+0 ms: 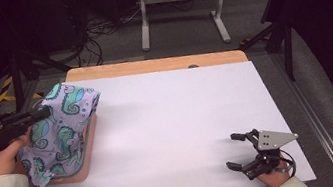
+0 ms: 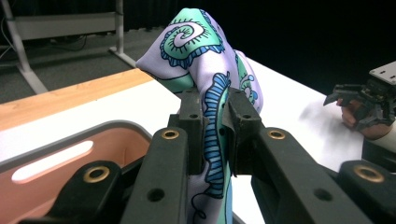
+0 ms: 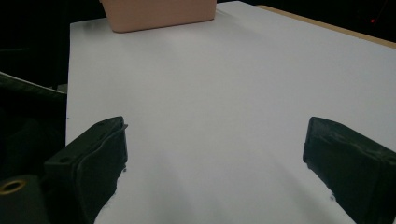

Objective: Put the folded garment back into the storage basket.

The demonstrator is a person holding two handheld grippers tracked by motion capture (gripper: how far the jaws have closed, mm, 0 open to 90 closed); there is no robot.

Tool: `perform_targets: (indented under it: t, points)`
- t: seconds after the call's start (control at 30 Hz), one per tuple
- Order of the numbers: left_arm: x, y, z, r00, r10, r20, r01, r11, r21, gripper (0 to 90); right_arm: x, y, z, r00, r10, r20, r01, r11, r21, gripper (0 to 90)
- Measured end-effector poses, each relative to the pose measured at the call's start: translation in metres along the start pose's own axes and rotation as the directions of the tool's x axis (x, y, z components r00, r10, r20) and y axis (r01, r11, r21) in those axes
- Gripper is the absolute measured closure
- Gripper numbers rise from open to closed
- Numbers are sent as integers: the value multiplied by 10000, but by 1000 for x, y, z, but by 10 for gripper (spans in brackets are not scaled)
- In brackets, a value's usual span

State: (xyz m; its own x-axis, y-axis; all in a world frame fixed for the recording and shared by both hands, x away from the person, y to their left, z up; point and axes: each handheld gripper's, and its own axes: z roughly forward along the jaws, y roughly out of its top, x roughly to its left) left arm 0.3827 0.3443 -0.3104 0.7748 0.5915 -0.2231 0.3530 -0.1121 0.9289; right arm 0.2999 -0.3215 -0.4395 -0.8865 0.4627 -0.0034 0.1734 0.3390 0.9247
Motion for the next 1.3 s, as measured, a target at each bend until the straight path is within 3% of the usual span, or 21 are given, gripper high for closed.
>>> perform_targets:
  t: [0.77,1.3]
  points:
    - [21,-22,16,9973,-551,-481,568,9978,352,789,0,0,0,10000,-35,29,35,10000,51,72]
    - [27,-33,23,9957,-356,-850,395,9982,445,789,0,0,1,10000,-63,39,63,9999,84,76]
